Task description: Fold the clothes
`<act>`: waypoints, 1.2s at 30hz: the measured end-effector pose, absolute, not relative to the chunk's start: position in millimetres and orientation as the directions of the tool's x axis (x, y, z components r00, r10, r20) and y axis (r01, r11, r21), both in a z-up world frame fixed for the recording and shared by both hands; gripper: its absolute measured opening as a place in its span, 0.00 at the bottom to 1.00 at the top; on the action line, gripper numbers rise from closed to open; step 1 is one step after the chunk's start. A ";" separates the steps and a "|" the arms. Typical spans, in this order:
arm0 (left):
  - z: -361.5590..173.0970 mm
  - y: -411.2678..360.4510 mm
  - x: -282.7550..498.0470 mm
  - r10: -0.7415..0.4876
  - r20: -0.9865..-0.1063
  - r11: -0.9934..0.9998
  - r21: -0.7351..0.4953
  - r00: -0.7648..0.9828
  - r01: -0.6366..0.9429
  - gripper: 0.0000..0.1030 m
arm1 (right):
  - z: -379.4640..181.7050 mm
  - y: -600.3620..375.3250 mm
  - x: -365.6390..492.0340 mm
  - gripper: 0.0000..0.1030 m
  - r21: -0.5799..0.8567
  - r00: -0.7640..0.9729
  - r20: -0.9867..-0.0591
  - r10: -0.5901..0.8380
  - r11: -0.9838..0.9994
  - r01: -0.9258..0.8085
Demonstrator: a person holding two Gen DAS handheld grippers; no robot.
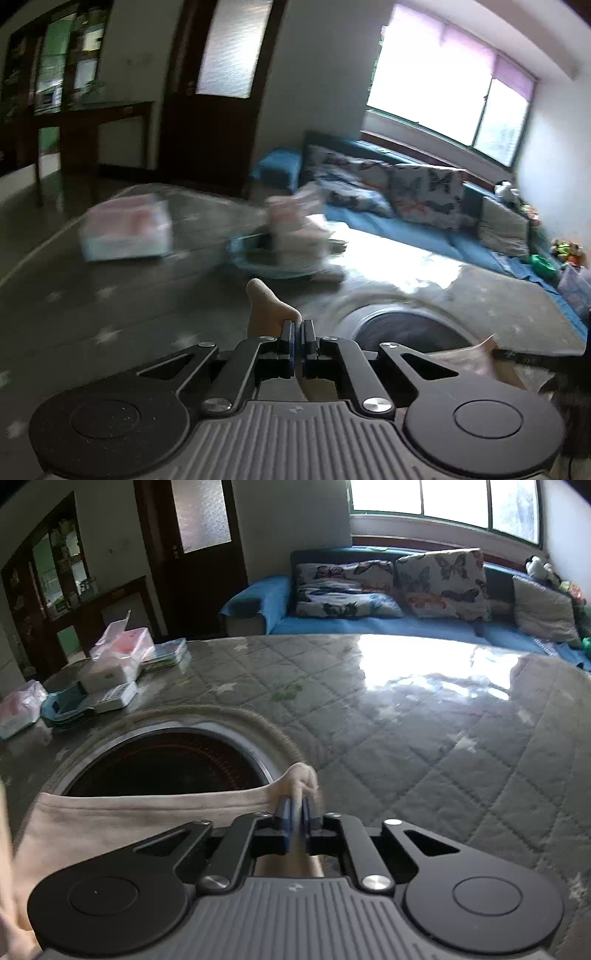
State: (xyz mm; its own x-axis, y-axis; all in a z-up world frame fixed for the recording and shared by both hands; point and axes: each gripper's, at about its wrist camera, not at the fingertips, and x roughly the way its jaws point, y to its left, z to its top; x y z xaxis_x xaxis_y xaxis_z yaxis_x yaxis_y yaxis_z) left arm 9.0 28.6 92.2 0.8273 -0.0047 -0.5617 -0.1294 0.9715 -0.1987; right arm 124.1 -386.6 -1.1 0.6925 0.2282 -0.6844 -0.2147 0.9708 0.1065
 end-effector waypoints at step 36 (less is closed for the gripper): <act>41.2 -57.2 93.4 -0.076 -0.734 0.997 -0.058 0.675 0.050 0.31 | 8.9 -411.9 134.8 0.15 0.085 0.707 -0.688 0.166 0.985 -0.149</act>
State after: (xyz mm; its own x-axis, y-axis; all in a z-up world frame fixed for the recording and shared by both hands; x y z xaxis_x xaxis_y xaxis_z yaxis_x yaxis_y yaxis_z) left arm 93.4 -57.2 41.2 0.6749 -0.0762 -0.7340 0.0499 0.9971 -0.0577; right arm 134.8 -411.9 8.9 0.7065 0.1657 -0.6880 -0.1486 0.9853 0.0847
